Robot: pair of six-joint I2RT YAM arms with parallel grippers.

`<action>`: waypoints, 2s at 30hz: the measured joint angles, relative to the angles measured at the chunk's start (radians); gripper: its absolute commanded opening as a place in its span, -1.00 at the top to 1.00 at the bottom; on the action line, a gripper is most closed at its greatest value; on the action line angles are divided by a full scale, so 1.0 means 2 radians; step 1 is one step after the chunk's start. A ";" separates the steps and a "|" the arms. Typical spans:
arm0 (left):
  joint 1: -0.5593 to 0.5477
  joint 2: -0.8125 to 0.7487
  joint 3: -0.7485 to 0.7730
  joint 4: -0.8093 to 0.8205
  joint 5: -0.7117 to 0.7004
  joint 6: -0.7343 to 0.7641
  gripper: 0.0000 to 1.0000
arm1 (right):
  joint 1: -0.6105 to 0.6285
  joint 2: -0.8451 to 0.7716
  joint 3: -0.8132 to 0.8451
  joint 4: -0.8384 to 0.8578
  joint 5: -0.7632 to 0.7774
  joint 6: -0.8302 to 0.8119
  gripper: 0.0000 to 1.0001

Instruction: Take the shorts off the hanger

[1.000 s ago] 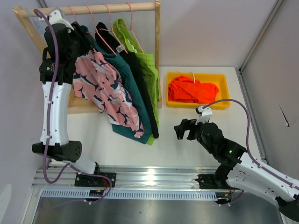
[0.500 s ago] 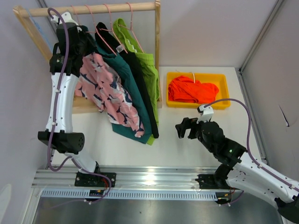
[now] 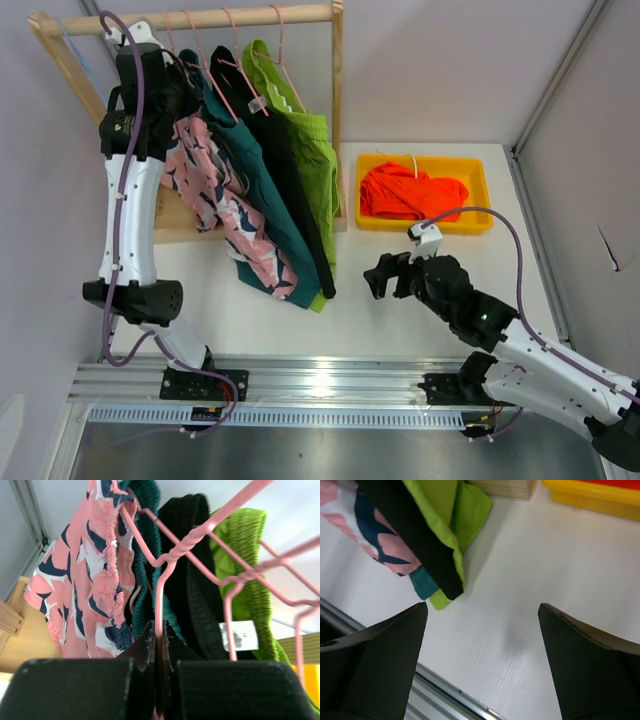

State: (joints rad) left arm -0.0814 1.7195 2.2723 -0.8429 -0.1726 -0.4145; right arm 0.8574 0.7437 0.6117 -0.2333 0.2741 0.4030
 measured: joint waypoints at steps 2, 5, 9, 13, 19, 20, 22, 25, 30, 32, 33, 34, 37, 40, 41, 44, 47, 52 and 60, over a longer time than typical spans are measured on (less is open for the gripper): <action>-0.002 -0.006 0.016 -0.016 0.000 0.003 1.00 | 0.014 0.018 0.017 0.007 -0.017 -0.011 -0.99; -0.003 -0.024 0.033 -0.029 0.000 0.007 1.00 | 0.047 0.065 0.075 0.015 -0.030 -0.034 -0.99; -0.004 -0.061 0.050 -0.042 0.002 0.012 1.00 | 0.096 0.145 0.198 0.032 -0.040 -0.067 -0.99; -0.004 -0.093 0.057 -0.048 0.005 0.012 1.00 | 0.133 0.214 0.324 0.047 -0.045 -0.094 -0.99; -0.004 -0.104 0.057 -0.056 0.012 0.012 1.00 | 0.188 0.328 0.487 0.061 -0.043 -0.119 -0.99; -0.004 -0.104 0.056 -0.056 0.013 0.012 1.00 | 0.194 0.346 0.510 0.062 -0.040 -0.121 -0.99; -0.004 -0.105 0.049 -0.055 0.014 0.012 1.00 | 0.206 0.381 0.550 0.061 -0.038 -0.122 -0.99; -0.004 -0.106 0.042 -0.056 0.014 0.012 1.00 | 0.221 0.432 0.602 0.059 -0.036 -0.121 -0.99; -0.004 -0.107 0.040 -0.056 0.019 0.012 1.00 | 0.241 0.492 0.642 0.059 -0.024 -0.121 -0.98; -0.004 -0.109 0.039 -0.056 0.024 0.012 1.00 | 0.245 0.509 0.649 0.059 -0.018 -0.122 -0.99; -0.004 -0.112 0.038 -0.056 0.025 0.012 1.00 | 0.247 0.518 0.653 0.060 -0.014 -0.122 -0.99; -0.004 -0.115 0.035 -0.056 0.027 0.012 1.00 | 0.248 0.526 0.659 0.060 -0.008 -0.124 -0.99; -0.004 -0.126 0.028 -0.057 0.031 0.011 1.00 | 0.248 0.556 0.677 0.066 0.005 -0.131 -0.98; -0.004 -0.138 0.022 -0.057 0.037 0.011 1.00 | 0.247 0.583 0.700 0.077 0.022 -0.149 -0.67; -0.004 -0.142 0.020 -0.057 0.039 0.011 1.00 | 0.247 0.590 0.705 0.081 0.027 -0.156 -0.45; -0.004 -0.153 0.014 -0.060 0.041 0.011 1.00 | 0.246 0.609 0.715 0.097 0.039 -0.177 0.31; -0.004 -0.162 0.011 -0.063 0.042 0.011 1.00 | 0.246 0.618 0.716 0.105 0.048 -0.185 1.00; -0.004 -0.167 0.008 -0.065 0.042 0.012 1.00 | 0.259 0.598 0.666 0.143 0.066 -0.191 1.00; -0.004 -0.167 0.006 -0.080 0.012 0.029 1.00 | 0.368 0.498 0.467 0.187 0.170 -0.182 1.00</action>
State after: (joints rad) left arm -0.0895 1.3853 2.2848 -1.0027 -0.1478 -0.3569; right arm 1.5929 1.7390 1.5455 0.1410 0.6132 0.0383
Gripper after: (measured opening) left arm 0.039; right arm 0.014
